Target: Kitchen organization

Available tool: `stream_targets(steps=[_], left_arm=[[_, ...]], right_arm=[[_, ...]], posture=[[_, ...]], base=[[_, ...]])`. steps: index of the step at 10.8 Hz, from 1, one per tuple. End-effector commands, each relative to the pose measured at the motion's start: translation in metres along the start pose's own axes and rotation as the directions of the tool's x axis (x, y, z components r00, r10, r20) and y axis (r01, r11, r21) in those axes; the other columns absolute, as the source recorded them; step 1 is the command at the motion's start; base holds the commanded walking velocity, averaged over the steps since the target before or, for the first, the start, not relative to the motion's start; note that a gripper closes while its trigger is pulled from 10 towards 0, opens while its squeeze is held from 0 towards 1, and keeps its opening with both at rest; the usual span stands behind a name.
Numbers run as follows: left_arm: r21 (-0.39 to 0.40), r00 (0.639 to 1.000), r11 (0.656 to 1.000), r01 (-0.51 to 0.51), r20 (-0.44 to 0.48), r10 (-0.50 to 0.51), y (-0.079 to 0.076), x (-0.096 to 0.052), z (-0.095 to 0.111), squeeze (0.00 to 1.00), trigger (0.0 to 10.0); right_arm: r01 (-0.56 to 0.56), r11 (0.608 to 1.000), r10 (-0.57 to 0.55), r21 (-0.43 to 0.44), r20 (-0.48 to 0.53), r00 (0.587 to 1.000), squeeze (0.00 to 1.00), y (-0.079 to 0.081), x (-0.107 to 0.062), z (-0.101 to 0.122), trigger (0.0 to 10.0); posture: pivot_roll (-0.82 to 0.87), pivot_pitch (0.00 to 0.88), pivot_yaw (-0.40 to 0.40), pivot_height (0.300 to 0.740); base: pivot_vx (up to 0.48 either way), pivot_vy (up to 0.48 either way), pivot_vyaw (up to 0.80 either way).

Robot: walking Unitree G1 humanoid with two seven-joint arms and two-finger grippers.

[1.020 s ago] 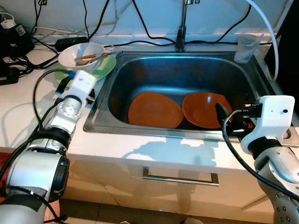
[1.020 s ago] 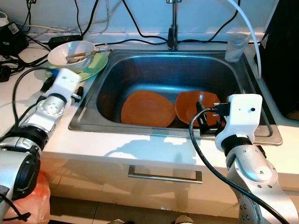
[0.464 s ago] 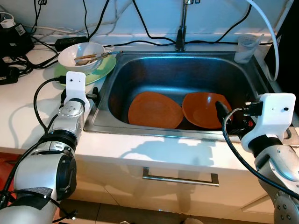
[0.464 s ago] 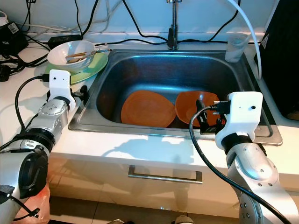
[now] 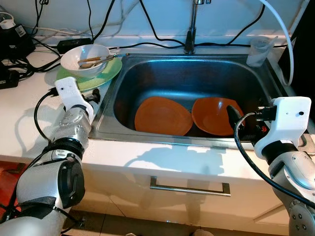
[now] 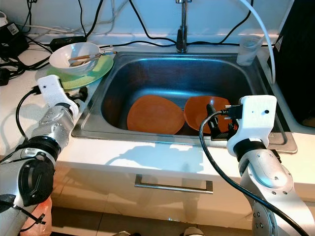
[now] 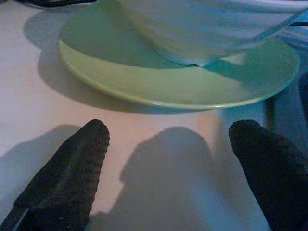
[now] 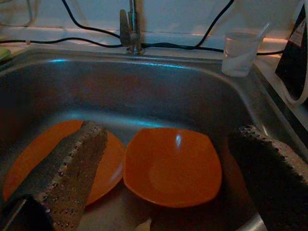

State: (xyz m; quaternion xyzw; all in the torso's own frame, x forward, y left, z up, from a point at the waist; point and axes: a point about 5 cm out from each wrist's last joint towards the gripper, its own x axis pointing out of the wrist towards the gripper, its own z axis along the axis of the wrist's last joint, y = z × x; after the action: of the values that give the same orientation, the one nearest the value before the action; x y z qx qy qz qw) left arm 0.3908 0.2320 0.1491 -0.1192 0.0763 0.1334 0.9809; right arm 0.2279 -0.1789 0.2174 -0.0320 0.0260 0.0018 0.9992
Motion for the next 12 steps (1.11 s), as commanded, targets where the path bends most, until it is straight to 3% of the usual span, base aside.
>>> stream_targets(steps=[1, 2, 6, 8, 12], left_arm=[[-0.017, 0.999, 1.000, -0.002, -0.046, 0.001, -0.003, -0.001, -0.008, 0.00, 10.0], [-0.024, 0.999, 1.000, 0.020, -0.043, -0.021, -0.006, 0.000, -0.007, 0.00, 10.0], [0.077, 0.989, 0.988, 0.137, 0.046, -0.141, -0.010, 0.000, 0.010, 0.00, 10.0], [0.133, 0.962, 0.962, 0.236, 0.105, -0.251, -0.024, -0.003, 0.014, 0.00, 10.0], [0.199, 0.904, 0.924, 0.326, 0.220, -0.366, -0.053, -0.016, 0.019, 0.00, 10.0]], right_arm=[[-0.005, 1.000, 0.005, -0.002, -0.005, 1.000, 0.00, -0.001, 0.001, 0.000, 10.0], [-0.005, 1.000, 0.005, 0.001, -0.006, 1.000, 0.00, 0.001, 0.002, 0.000, 10.0], [-0.053, 0.995, 0.052, 0.083, 0.014, 0.999, 0.00, 0.020, 0.022, -0.003, 10.0], [-0.078, 0.987, 0.072, 0.141, 0.046, 0.996, 0.00, 0.029, 0.039, -0.003, 10.0], [-0.133, 0.979, 0.113, 0.157, 0.130, 0.985, 0.00, 0.042, 0.065, 0.006, 10.0]], posture=[[-0.35, 0.053, 0.064, 0.740], [-0.35, 0.053, 0.068, 0.740], [-0.23, 0.057, 0.105, 0.740], [-0.17, 0.049, 0.117, 0.740], [-0.09, 0.000, 0.098, 0.740]], base=[[0.000, 0.000, 0.00], [0.000, 0.000, 0.00], [0.000, 0.000, 0.00], [0.000, 0.000, 0.00], [0.000, 0.000, 0.00]])
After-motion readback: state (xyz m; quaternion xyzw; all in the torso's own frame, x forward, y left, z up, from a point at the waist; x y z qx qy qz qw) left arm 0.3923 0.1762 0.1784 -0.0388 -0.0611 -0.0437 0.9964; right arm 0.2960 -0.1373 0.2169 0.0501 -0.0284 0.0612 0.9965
